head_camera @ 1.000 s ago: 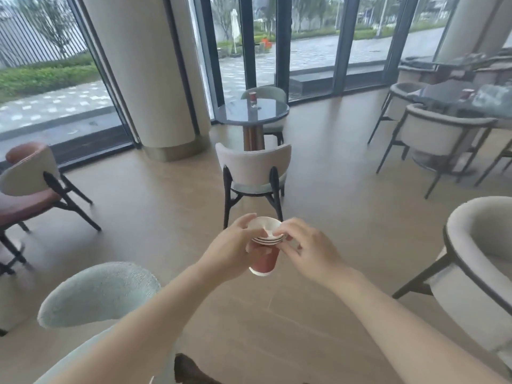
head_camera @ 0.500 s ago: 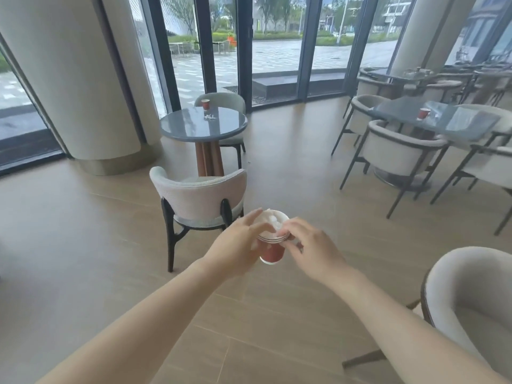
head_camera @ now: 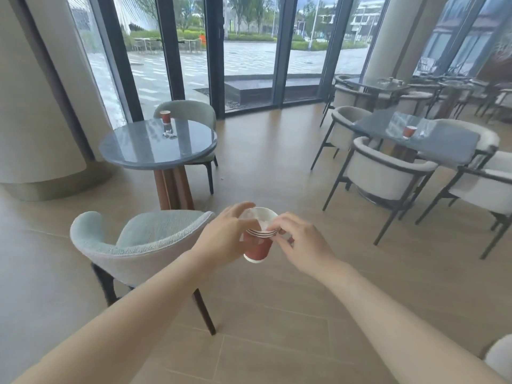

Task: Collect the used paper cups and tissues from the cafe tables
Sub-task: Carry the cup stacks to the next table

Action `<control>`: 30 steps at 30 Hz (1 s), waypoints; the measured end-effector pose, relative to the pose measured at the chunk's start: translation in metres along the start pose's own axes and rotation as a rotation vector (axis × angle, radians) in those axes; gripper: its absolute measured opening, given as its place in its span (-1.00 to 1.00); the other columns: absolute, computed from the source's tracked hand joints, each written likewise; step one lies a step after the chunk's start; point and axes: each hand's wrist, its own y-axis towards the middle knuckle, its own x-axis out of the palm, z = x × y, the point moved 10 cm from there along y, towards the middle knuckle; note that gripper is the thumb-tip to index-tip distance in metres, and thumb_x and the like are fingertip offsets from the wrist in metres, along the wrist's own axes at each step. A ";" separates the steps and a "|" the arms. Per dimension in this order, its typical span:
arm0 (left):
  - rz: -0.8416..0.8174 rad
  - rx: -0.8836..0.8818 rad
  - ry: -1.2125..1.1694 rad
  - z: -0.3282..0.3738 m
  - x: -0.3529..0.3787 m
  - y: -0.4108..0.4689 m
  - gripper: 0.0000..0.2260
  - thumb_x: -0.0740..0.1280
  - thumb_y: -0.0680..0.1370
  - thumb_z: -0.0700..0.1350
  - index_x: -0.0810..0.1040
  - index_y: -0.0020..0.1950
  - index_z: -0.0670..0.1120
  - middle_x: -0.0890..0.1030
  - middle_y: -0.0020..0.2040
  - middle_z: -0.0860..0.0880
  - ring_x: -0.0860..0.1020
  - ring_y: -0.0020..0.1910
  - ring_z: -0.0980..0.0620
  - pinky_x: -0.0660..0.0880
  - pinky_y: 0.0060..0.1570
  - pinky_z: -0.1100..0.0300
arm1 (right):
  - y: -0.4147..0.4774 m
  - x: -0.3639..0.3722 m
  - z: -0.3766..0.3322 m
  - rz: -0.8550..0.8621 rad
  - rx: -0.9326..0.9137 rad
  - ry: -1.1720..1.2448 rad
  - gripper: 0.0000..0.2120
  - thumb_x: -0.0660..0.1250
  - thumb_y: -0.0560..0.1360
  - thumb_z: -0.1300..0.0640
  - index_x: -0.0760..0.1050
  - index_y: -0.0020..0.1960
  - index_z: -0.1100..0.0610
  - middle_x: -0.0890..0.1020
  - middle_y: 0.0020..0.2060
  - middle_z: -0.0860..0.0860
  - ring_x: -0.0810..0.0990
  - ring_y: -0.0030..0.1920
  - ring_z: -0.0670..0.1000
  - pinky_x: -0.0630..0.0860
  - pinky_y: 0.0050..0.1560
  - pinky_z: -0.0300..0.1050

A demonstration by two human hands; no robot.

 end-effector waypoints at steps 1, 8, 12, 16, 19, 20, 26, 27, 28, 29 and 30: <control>0.007 0.000 0.003 -0.009 0.001 0.019 -0.81 0.37 0.48 0.04 0.61 0.07 0.11 0.34 0.41 0.06 0.32 0.35 0.00 0.39 0.20 0.09 | 0.018 0.000 0.011 0.006 -0.002 -0.003 -0.87 0.36 0.46 0.24 0.56 -0.02 0.07 0.55 -0.07 -0.13 0.52 -0.14 -0.11 0.43 -0.20 -0.24; -0.041 -0.002 0.013 -0.076 0.043 0.143 -0.81 0.40 0.47 0.02 0.61 0.02 -0.02 0.52 0.20 0.04 0.42 0.23 0.00 0.40 0.16 0.12 | 0.127 0.024 0.115 -0.073 0.017 -0.006 -0.89 0.37 0.45 0.22 0.54 -0.04 0.09 0.55 -0.02 -0.09 0.56 -0.17 0.07 0.53 -0.17 0.00; -0.066 -0.030 0.035 -0.123 0.069 0.227 -0.72 0.36 0.48 0.04 0.52 0.17 0.04 0.58 0.13 0.08 0.40 0.27 0.06 0.39 0.16 0.17 | 0.208 0.037 0.180 -0.088 -0.026 -0.014 -0.90 0.38 0.45 0.21 0.54 -0.04 0.10 0.56 -0.03 -0.08 0.56 -0.15 0.03 0.52 -0.19 -0.06; -0.061 -0.105 0.037 -0.176 0.077 0.316 -0.74 0.31 0.52 0.05 0.53 0.21 0.09 0.59 0.13 0.10 0.40 0.30 0.08 0.44 0.17 0.07 | 0.302 0.045 0.241 -0.126 -0.088 -0.018 -0.89 0.38 0.44 0.21 0.53 -0.05 0.09 0.58 -0.06 -0.07 0.54 -0.14 0.00 0.50 -0.21 -0.09; -0.059 -0.131 0.065 -0.206 0.077 0.374 -0.80 0.34 0.52 0.02 0.61 0.12 0.07 0.63 0.09 0.08 0.40 0.32 0.04 0.40 0.22 0.07 | 0.365 0.048 0.278 -0.131 -0.132 -0.034 -0.89 0.38 0.44 0.19 0.52 -0.06 0.06 0.58 -0.09 -0.09 0.49 -0.22 -0.07 0.41 -0.26 -0.17; -0.047 -0.131 0.061 -0.214 0.075 0.391 -0.82 0.35 0.51 -0.01 0.63 0.09 0.04 0.64 0.05 0.07 0.42 0.30 0.03 0.39 0.23 0.08 | 0.384 0.048 0.289 -0.128 -0.142 -0.034 -0.89 0.38 0.43 0.18 0.52 -0.06 0.05 0.58 -0.09 -0.09 0.46 -0.24 -0.10 0.38 -0.26 -0.21; 0.035 -0.258 -0.004 -0.285 0.077 0.462 -0.84 0.35 0.52 -0.09 0.66 0.05 -0.06 0.60 0.11 0.03 0.54 0.12 0.03 0.45 0.14 0.12 | 0.478 0.084 0.335 -0.204 -0.200 0.029 -0.92 0.36 0.46 0.22 0.53 -0.06 0.11 0.58 -0.08 -0.02 0.54 -0.13 0.01 0.31 -0.25 -0.29; 0.031 -0.277 -0.002 -0.299 0.080 0.473 -0.83 0.34 0.53 -0.08 0.65 0.06 -0.05 0.60 0.12 0.04 0.54 0.12 0.04 0.45 0.14 0.12 | 0.495 0.092 0.341 -0.218 -0.208 0.042 -0.93 0.36 0.46 0.23 0.53 -0.06 0.13 0.58 -0.09 0.00 0.54 -0.13 0.00 0.27 -0.24 -0.37; 0.024 -0.290 0.001 -0.312 0.082 0.484 -0.83 0.33 0.53 -0.08 0.65 0.08 -0.05 0.60 0.13 0.05 0.54 0.12 0.04 0.45 0.14 0.12 | 0.512 0.100 0.347 -0.228 -0.216 0.055 -0.93 0.36 0.45 0.24 0.54 -0.07 0.14 0.58 -0.10 0.01 0.53 -0.13 -0.01 0.25 -0.25 -0.42; 0.016 -0.297 0.010 -0.326 0.082 0.497 -0.82 0.33 0.54 -0.08 0.64 0.10 -0.04 0.60 0.13 0.07 0.54 0.12 0.05 0.46 0.13 0.12 | 0.529 0.108 0.352 -0.234 -0.223 0.067 -0.93 0.37 0.45 0.26 0.55 -0.08 0.16 0.58 -0.12 0.02 0.53 -0.15 -0.01 0.25 -0.26 -0.44; 0.010 -0.303 0.024 -0.341 0.082 0.510 -0.81 0.33 0.54 -0.08 0.64 0.11 -0.03 0.60 0.12 0.09 0.54 0.12 0.06 0.46 0.12 0.12 | 0.548 0.117 0.357 -0.239 -0.231 0.076 -0.94 0.38 0.44 0.27 0.55 -0.09 0.17 0.58 -0.13 0.03 0.53 -0.16 -0.01 0.24 -0.26 -0.45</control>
